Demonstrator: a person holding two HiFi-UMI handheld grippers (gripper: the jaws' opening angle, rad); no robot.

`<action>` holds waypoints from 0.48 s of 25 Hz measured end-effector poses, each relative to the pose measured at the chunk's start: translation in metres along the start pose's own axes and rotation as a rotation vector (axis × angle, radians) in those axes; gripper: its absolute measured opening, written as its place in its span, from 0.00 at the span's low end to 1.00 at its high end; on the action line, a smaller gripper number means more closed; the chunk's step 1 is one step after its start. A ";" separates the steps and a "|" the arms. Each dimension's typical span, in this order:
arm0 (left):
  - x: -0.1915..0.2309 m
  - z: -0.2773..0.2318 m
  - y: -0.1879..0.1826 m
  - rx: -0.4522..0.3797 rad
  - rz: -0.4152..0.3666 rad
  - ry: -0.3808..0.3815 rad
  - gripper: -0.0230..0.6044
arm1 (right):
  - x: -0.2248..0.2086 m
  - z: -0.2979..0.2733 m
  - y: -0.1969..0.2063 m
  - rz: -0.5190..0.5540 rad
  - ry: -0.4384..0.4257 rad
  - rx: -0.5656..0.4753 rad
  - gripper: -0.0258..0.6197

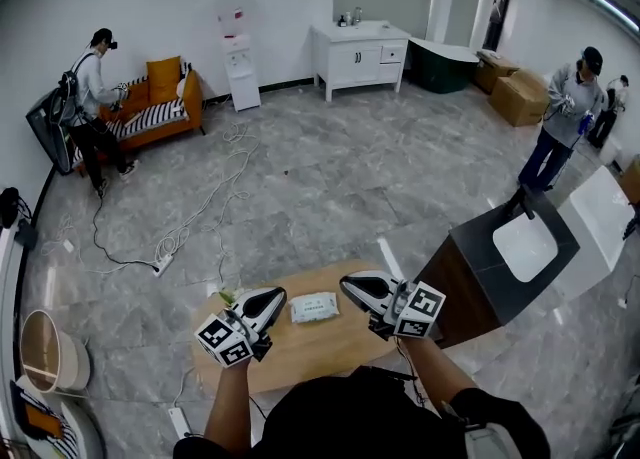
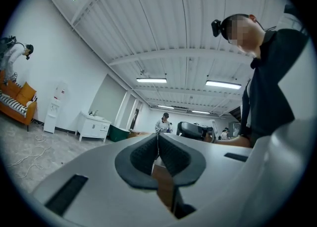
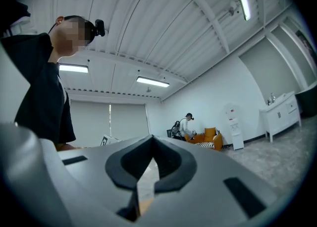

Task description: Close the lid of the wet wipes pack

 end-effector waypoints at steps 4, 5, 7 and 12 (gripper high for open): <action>-0.038 0.014 0.012 -0.018 -0.005 -0.021 0.07 | 0.031 0.020 -0.009 0.017 -0.060 -0.010 0.06; -0.052 0.019 0.016 -0.022 -0.004 -0.026 0.07 | 0.042 0.028 -0.012 0.015 -0.070 -0.016 0.06; -0.079 0.026 0.027 -0.030 -0.010 -0.031 0.07 | 0.064 0.048 -0.016 0.007 -0.080 -0.035 0.06; -0.157 0.038 0.074 -0.010 0.016 -0.034 0.07 | 0.125 0.116 -0.012 -0.035 -0.071 -0.055 0.06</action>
Point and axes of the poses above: the fingertips, and each gripper's own axes: z backward along the fingers, x to its left, y out of its underside, the point moved 10 cm from there along z, backward along the fingers, and after that the axes turned 11 degrees about z, right-handed, at the moved point
